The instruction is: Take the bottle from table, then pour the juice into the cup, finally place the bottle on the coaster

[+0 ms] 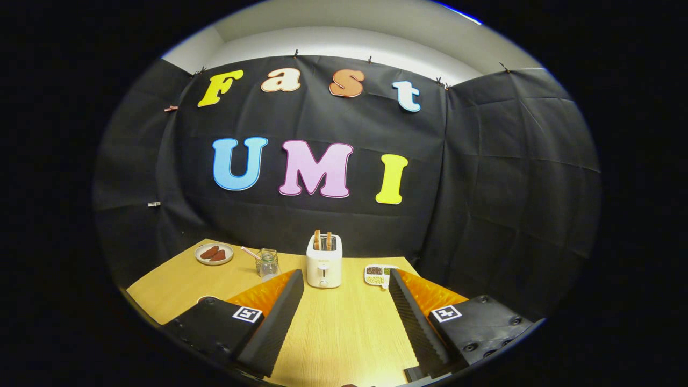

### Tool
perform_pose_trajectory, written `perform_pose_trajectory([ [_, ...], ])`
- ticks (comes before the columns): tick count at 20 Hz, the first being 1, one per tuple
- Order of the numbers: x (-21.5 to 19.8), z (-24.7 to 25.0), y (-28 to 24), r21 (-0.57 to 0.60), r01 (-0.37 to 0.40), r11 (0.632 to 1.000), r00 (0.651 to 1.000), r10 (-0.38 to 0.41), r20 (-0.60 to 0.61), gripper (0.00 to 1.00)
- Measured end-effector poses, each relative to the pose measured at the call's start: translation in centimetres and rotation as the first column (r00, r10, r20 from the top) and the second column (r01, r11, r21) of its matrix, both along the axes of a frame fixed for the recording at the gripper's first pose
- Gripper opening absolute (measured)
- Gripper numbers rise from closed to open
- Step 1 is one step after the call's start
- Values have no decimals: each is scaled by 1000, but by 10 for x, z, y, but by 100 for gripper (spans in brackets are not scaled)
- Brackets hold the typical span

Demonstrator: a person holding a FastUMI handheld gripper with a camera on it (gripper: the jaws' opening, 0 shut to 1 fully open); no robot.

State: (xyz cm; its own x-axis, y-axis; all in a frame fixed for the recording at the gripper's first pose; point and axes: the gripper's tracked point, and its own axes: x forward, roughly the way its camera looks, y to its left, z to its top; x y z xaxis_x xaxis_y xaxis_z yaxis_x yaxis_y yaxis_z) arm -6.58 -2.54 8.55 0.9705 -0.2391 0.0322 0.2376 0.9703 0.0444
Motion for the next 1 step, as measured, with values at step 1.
perform_pose_trajectory([
  [1,1,2,4,12,-3,1000,1000,3,1,98],
])
